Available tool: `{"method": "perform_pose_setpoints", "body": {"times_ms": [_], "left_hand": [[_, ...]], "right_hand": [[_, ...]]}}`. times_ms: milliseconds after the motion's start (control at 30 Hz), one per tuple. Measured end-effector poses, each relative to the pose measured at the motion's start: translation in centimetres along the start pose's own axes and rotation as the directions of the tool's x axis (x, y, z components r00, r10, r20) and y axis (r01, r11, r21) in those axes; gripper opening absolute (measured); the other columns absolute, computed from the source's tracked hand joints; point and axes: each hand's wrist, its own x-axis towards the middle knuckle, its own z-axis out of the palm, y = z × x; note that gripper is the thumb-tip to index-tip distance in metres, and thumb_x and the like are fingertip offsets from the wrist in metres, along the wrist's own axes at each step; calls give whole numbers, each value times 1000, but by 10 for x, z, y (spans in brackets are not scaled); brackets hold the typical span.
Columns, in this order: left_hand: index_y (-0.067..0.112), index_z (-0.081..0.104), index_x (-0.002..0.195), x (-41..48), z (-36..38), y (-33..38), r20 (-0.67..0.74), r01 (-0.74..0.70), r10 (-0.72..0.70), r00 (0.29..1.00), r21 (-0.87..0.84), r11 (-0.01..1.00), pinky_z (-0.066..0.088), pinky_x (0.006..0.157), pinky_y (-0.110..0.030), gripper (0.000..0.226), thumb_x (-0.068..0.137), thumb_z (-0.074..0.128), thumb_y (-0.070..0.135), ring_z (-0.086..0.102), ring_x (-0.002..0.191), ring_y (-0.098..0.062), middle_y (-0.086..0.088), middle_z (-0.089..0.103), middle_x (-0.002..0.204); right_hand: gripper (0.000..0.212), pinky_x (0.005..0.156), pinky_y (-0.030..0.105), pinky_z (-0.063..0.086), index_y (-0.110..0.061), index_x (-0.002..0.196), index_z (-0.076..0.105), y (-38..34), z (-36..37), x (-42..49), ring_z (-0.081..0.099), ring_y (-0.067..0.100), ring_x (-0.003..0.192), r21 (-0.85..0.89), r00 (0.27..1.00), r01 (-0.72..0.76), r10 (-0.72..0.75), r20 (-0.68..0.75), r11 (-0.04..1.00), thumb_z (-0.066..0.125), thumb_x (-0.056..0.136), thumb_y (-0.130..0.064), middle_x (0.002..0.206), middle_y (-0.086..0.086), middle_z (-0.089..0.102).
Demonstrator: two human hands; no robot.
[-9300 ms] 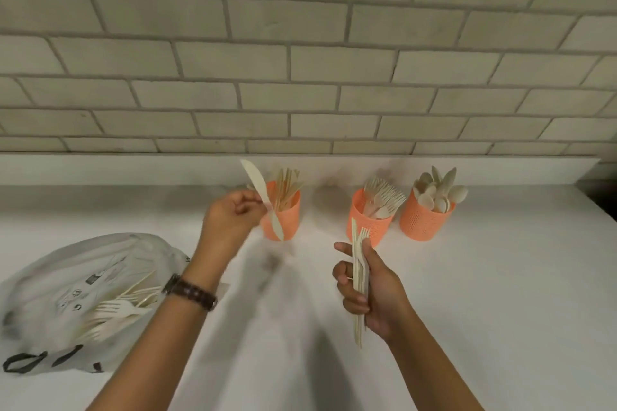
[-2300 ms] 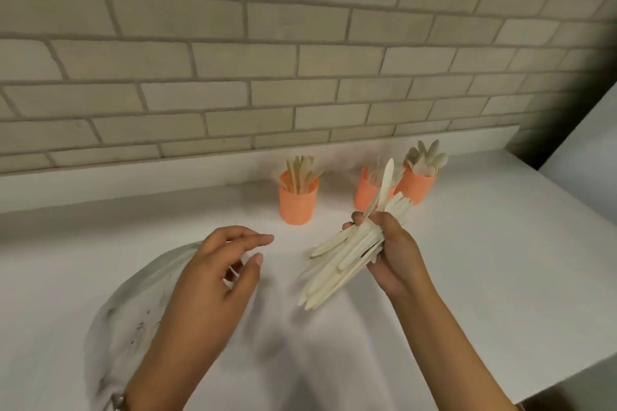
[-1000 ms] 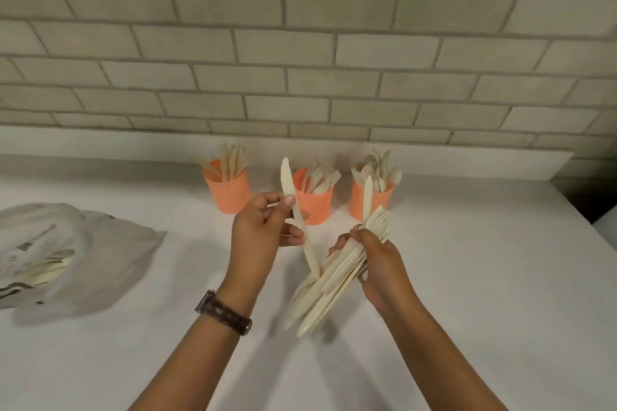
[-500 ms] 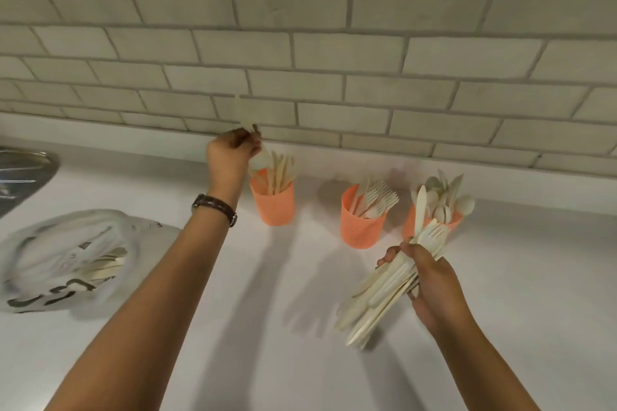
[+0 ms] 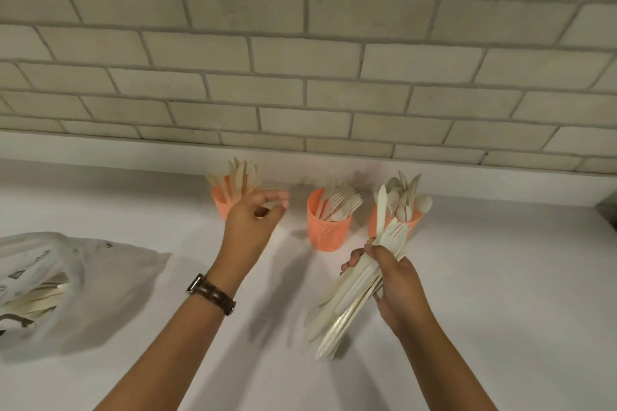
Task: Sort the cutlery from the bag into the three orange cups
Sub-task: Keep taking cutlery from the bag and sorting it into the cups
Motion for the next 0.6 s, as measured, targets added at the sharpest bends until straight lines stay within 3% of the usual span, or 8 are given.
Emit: {"method": "perform_pose_setpoints", "body": {"times_ms": [67,133,233,267,400,533,600], "left_hand": [[37,67,80,-23,16,14,160,20,-11,987,-56,998,51,77,-33,16,84,65,22,58,76,-8,14,70,89],[30,70,85,-36,32,23,310,65,-39,950,-74,995,49,72,-24,8,85,64,26,61,76,-3,12,70,88],[21,72,88,-46,51,30,469,119,-67,881,-82,989,45,65,-10,12,87,62,27,59,53,-2,10,68,62],[18,72,88,-47,55,31,479,124,-68,875,-85,989,44,62,-9,13,87,62,26,57,48,0,10,66,57],[12,74,84,-43,62,33,407,133,-72,911,-124,983,40,54,-5,8,82,68,17,55,54,7,8,68,69],[5,73,85,-29,59,41,330,198,-117,937,-226,954,41,51,-15,12,81,69,16,44,50,-9,9,55,52],[5,71,82,-15,52,47,250,197,-119,961,-316,928,40,49,-16,9,83,66,12,41,47,-10,7,54,49]], "right_hand": [[8,76,46,48,-9,87,53,1,0,-6,66,33,69,-18,999,-23,24,32,1000,48,93,-8,66,13,59],[7,75,46,49,-8,90,52,1,1,-14,66,35,70,-24,995,-47,49,90,999,47,94,-8,66,14,59],[6,65,38,51,-7,92,51,1,3,-25,65,35,67,-50,982,-45,54,179,998,52,91,-12,65,12,58],[10,61,36,51,-7,92,52,2,4,-28,65,34,66,-57,978,-47,57,200,997,54,87,-16,65,12,57],[16,63,36,50,-8,91,50,4,1,-33,64,34,66,-81,971,-43,61,231,996,54,80,-21,67,12,57],[23,66,40,50,-8,100,51,2,0,-32,60,33,62,-75,961,-17,37,272,997,53,79,-15,67,12,55],[27,66,40,49,-6,105,53,4,1,-32,59,33,60,-79,955,-24,46,294,997,53,79,-14,66,12,55]]}}
